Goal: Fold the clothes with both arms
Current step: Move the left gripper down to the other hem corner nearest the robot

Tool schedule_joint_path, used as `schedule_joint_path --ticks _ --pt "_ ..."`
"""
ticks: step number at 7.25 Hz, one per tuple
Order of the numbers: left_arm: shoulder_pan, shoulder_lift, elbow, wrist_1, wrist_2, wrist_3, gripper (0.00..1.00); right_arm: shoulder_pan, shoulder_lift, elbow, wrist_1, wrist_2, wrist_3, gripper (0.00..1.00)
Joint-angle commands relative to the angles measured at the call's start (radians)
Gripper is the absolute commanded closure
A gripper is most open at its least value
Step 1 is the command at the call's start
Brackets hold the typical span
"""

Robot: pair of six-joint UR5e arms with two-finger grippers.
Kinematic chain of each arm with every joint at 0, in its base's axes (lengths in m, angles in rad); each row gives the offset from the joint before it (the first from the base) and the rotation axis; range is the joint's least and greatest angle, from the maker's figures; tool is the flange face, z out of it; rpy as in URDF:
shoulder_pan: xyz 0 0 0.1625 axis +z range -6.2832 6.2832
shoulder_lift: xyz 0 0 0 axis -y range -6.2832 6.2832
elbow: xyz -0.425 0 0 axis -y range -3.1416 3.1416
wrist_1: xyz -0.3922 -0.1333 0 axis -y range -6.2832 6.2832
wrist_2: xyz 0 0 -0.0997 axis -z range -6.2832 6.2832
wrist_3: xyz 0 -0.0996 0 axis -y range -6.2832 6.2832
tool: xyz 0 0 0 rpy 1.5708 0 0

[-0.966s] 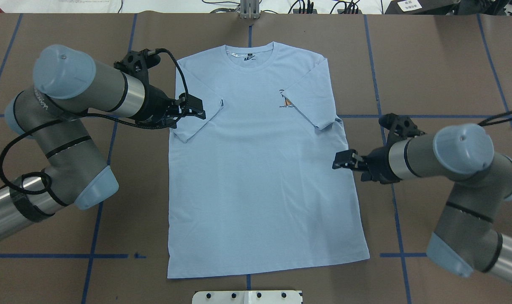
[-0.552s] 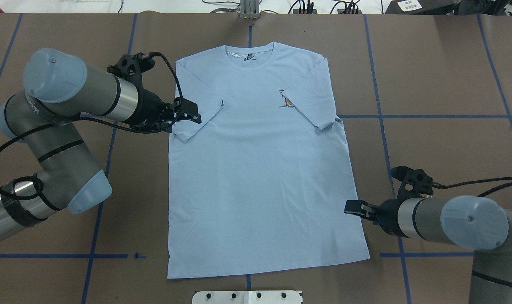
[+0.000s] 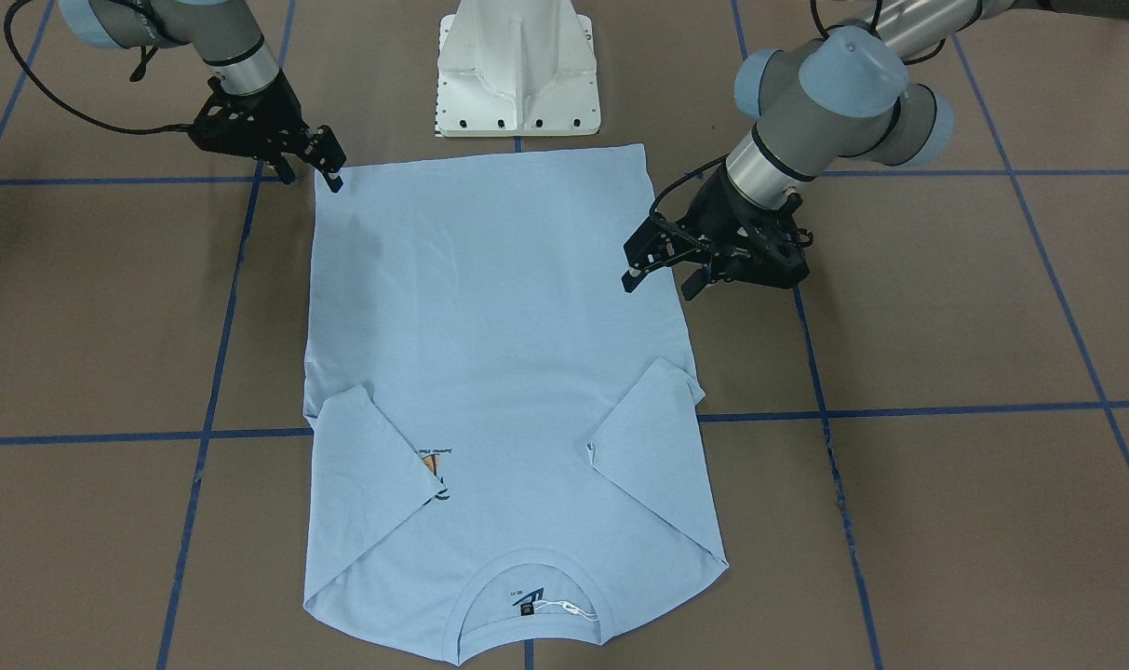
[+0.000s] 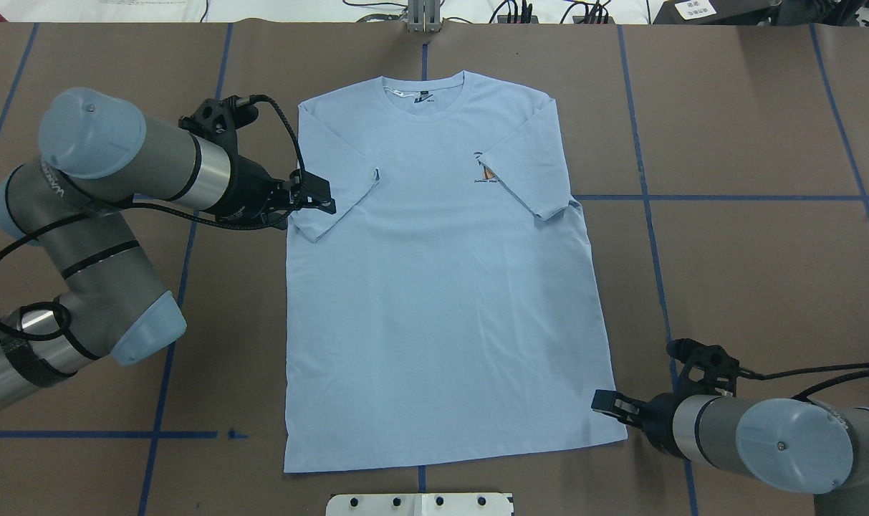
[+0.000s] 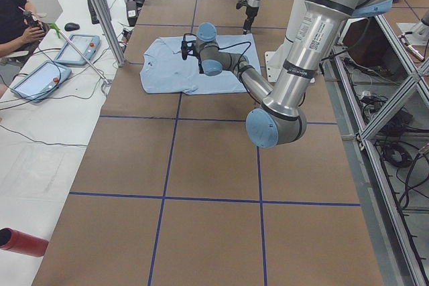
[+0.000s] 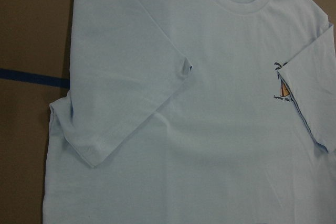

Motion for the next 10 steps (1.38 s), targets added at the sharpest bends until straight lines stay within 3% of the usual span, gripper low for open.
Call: schedule_joint_path --ticks 1,4,7,8,9,10 --pt "0.005 0.001 0.001 -0.002 0.002 0.000 0.09 -0.028 0.006 0.012 -0.005 -0.004 0.049 0.23" --pt "0.007 0.009 0.003 -0.005 0.002 0.000 0.09 -0.056 -0.002 0.007 -0.028 -0.020 0.049 0.22" --pt "0.007 0.009 0.004 -0.007 0.004 0.000 0.09 -0.060 -0.005 0.002 -0.033 -0.021 0.049 0.29" --pt "0.007 0.009 0.010 -0.009 0.004 0.002 0.09 -0.065 -0.005 -0.001 -0.033 -0.023 0.049 0.44" --pt "0.007 0.009 0.009 -0.009 0.004 0.000 0.09 -0.063 -0.005 0.001 -0.033 -0.023 0.049 0.89" --pt "0.007 0.009 0.009 -0.009 0.004 0.000 0.09 -0.063 -0.006 -0.001 -0.033 -0.021 0.049 1.00"
